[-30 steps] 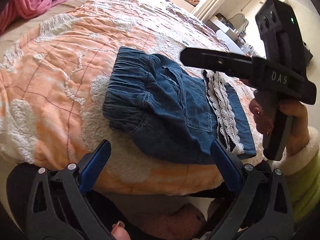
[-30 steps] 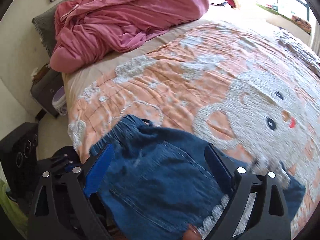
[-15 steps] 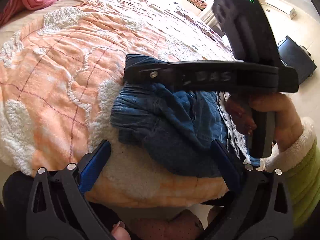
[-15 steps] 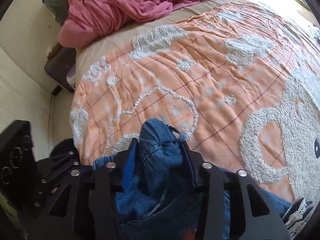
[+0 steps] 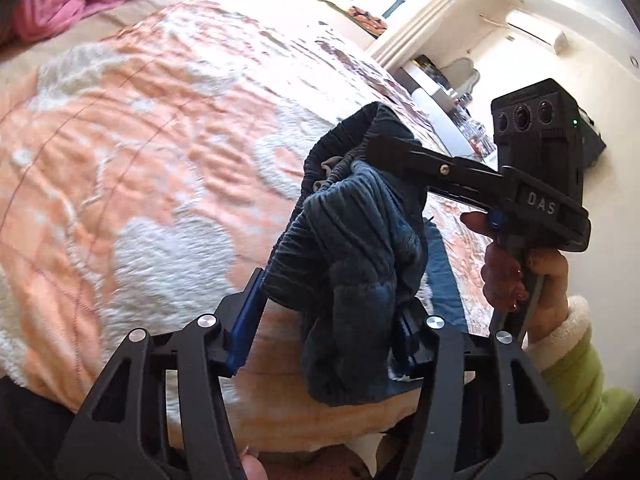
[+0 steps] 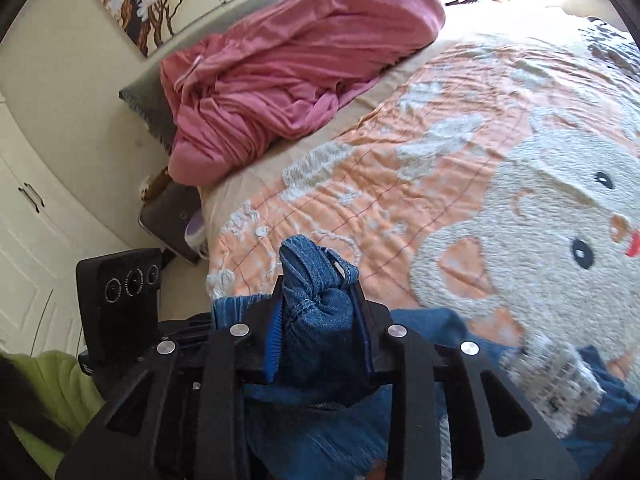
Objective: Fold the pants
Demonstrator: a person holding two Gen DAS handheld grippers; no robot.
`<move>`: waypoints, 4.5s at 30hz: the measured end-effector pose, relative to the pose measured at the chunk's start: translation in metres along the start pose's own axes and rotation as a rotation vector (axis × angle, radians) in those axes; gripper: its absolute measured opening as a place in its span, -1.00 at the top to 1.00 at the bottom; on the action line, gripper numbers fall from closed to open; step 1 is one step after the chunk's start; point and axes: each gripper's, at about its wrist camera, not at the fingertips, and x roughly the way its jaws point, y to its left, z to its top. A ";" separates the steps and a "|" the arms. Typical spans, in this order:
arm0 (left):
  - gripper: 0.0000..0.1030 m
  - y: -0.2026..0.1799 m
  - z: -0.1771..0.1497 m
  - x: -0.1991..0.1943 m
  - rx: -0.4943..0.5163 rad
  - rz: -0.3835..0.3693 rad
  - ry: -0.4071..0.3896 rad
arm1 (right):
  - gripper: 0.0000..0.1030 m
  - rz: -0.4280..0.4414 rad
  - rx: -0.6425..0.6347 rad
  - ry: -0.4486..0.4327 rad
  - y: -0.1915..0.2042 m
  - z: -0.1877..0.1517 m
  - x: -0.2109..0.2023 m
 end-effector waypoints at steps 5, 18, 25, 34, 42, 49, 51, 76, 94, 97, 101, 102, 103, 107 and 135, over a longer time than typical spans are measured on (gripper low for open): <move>0.10 -0.049 0.006 0.013 0.100 0.009 -0.003 | 0.46 -0.023 0.012 -0.079 -0.017 -0.015 -0.044; 0.03 -0.129 -0.022 0.066 0.322 0.062 0.057 | 0.20 -0.087 0.175 -0.217 -0.088 -0.083 -0.116; -0.19 -0.150 -0.052 0.076 0.420 0.025 0.095 | -0.25 -0.157 0.315 -0.220 -0.104 -0.121 -0.136; -0.38 -0.171 -0.094 0.078 0.576 0.040 0.128 | -0.57 -0.348 0.247 -0.125 -0.078 -0.130 -0.115; -0.38 -0.152 -0.091 0.077 0.511 -0.042 0.161 | -0.55 -0.440 0.247 -0.064 -0.090 -0.157 -0.112; -0.52 -0.142 -0.069 0.044 0.457 -0.049 0.094 | -0.56 -0.398 0.273 -0.153 -0.082 -0.161 -0.130; -0.58 -0.137 -0.061 0.039 0.440 -0.026 0.073 | -0.57 -0.385 0.259 -0.195 -0.073 -0.162 -0.140; 0.21 -0.115 0.012 0.105 0.428 0.048 0.256 | -0.21 -0.484 -0.442 0.020 0.067 -0.177 -0.069; 0.13 -0.118 0.013 0.133 0.472 0.096 0.276 | 0.90 -0.473 -0.444 0.085 0.041 -0.212 -0.058; 0.11 -0.119 0.012 0.133 0.475 0.106 0.268 | 0.88 -0.462 -0.375 0.040 0.033 -0.215 -0.054; 0.09 -0.122 0.012 0.132 0.489 0.114 0.259 | 0.82 -0.452 -0.326 0.006 0.033 -0.218 -0.059; 0.07 -0.122 0.012 0.132 0.488 0.114 0.257 | 0.82 -0.453 -0.317 0.003 0.032 -0.217 -0.059; 0.06 -0.122 0.012 0.132 0.487 0.115 0.255 | 0.81 -0.456 -0.312 -0.001 0.033 -0.220 -0.059; 0.06 -0.122 0.010 0.131 0.490 0.122 0.243 | 0.67 -0.435 -0.257 -0.031 0.034 -0.219 -0.063; -0.25 -0.129 0.009 0.116 0.492 0.126 0.202 | -0.38 -0.413 -0.128 -0.182 0.052 -0.218 -0.107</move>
